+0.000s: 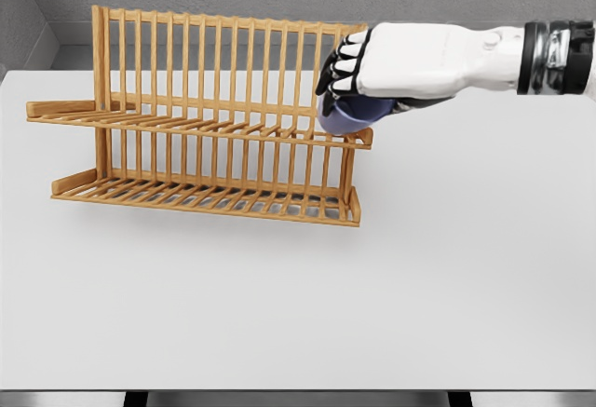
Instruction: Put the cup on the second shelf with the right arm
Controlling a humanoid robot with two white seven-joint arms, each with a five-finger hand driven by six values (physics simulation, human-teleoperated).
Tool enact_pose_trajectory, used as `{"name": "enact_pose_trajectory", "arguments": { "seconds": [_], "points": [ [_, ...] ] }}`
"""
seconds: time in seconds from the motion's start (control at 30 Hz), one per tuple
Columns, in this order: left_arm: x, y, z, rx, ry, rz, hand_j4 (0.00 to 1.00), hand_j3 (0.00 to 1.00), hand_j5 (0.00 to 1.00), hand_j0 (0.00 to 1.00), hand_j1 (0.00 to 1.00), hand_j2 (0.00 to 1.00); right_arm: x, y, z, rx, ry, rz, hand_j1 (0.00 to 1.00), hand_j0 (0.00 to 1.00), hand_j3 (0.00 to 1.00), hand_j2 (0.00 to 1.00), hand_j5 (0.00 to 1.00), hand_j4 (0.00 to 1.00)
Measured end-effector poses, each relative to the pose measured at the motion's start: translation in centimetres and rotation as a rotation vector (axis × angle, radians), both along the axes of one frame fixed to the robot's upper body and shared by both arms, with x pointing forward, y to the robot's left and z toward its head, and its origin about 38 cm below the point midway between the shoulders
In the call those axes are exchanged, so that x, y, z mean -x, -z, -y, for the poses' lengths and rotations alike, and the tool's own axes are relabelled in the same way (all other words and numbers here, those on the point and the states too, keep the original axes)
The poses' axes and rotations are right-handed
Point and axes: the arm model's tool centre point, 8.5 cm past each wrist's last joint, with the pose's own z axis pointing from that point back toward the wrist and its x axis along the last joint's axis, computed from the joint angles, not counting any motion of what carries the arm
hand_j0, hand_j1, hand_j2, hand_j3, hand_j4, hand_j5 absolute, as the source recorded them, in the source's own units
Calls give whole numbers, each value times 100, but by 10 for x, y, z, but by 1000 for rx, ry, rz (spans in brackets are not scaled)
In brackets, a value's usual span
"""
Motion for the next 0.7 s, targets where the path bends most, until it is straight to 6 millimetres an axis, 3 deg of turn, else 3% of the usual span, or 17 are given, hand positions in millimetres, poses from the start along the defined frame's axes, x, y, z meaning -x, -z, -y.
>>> {"name": "enact_pose_trajectory", "arguments": {
  "seconds": [0.17, 0.2, 0.23, 0.37, 0.47, 0.53, 0.63, 0.67, 0.7],
  "points": [
    [0, 0, 0, 0, 0, 0, 100, 100, 100, 100, 100, 100, -4, 12, -4, 29, 30, -12, 63, 63, 63, 63, 63, 63],
    [0, 0, 0, 0, 0, 0, 100, 100, 100, 100, 100, 100, -5, 13, -4, 33, 35, -14, 90, 90, 90, 90, 90, 90],
    [0, 0, 0, 0, 0, 0, 100, 100, 100, 100, 100, 100, -5, 15, -5, 38, 38, -15, 100, 100, 100, 100, 100, 100],
    [0, 0, 0, 0, 0, 0, 100, 100, 100, 100, 100, 100, -5, 15, -5, 47, 43, -10, 100, 100, 100, 100, 100, 100],
    [0, 0, 0, 0, 0, 0, 100, 100, 100, 100, 100, 100, -7, -7, 7, 4, 71, 41, 100, 100, 100, 100, 100, 100],
    [0, 0, 0, 0, 0, 0, 100, 100, 100, 100, 100, 100, -8, -24, 33, -45, 131, 76, 100, 100, 100, 100, 100, 100],
    [0, 0, 0, 0, 0, 0, 100, 100, 100, 100, 100, 100, -17, 25, 106, -78, 323, -51, 100, 100, 100, 100, 100, 100],
    [0, 0, 0, 0, 0, 0, 100, 100, 100, 100, 100, 100, -16, 54, 128, -74, 379, -122, 100, 100, 100, 100, 100, 100],
    [0, 0, 0, 0, 0, 0, 100, 100, 100, 100, 100, 100, -15, 68, 143, -76, 417, -158, 100, 100, 100, 100, 100, 100]
  ]
}}
